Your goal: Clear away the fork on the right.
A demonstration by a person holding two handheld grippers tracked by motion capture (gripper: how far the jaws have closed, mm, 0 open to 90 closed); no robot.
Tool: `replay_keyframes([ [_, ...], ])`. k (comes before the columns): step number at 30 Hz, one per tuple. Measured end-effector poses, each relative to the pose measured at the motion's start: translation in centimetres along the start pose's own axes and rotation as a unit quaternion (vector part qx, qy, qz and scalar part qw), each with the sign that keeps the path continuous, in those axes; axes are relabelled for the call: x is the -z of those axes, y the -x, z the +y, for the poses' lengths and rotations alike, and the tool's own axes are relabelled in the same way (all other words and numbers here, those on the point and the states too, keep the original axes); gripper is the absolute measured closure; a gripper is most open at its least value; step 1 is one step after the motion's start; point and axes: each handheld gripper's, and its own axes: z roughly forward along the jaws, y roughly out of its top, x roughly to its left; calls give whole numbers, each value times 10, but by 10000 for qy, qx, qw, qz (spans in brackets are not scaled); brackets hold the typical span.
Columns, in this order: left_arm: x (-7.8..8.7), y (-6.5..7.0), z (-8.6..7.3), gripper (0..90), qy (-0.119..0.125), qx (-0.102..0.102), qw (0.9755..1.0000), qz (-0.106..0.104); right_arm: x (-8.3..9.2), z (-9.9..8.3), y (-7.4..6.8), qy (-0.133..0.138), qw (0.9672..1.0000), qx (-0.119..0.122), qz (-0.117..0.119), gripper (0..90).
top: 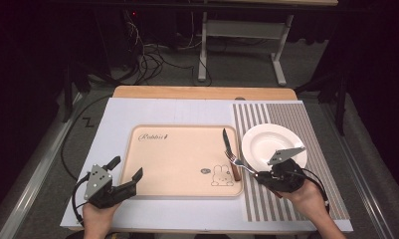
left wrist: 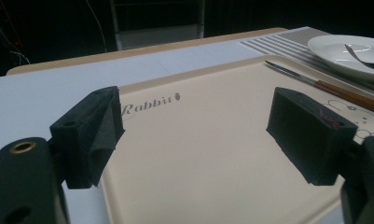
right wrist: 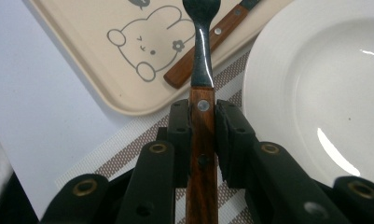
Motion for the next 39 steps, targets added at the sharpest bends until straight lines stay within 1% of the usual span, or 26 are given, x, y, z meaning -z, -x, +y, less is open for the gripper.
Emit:
replay_keyframes([
  [3,-1,-1,0,190,-29,9,10000,-6,-2,3,0,22,10000,3,7,789],
  [5,-1,-2,-1,190,-50,8,10000,-6,-4,6,-1,20,10000,-39,22,789],
  [6,-1,-2,-1,191,-40,10,10000,3,-6,10,-1,-3,10000,-52,57,789],
  [8,0,-2,0,192,-19,-19,10000,10,-7,11,-1,4,10000,-48,45,789],
  [10,0,-1,0,193,-24,-32,10000,11,-9,15,-2,8,10000,-82,47,789],
  [11,0,-1,0,193,-29,-31,10000,10,-10,18,-1,31,9999,-140,75,789],
  [14,0,-2,0,193,-25,-27,10000,11,-13,23,-2,34,9998,-180,91,789],
  [18,0,-3,0,193,-19,-10,10000,9,-16,29,-3,48,9998,-177,108,789],
  [24,0,-5,0,193,-24,-16,10000,12,-24,45,-4,-9,9997,-224,113,789],
  [25,0,-5,0,193,-24,-16,10000,12,-24,45,-4,-9,9997,-224,113,789],
  [32,1,-6,0,193,-10,-2,10000,19,-35,60,-7,-51,9996,-265,111,788],
  [33,1,-6,0,193,-10,-2,10000,20,-36,62,-7,-62,9996,-233,117,789],
  [37,1,-6,0,193,-9,1,10000,20,-44,73,-9,-112,9995,-288,107,788],
  [39,0,-6,0,193,-9,3,10000,20,-45,75,-9,-109,9995,-267,110,788],
])
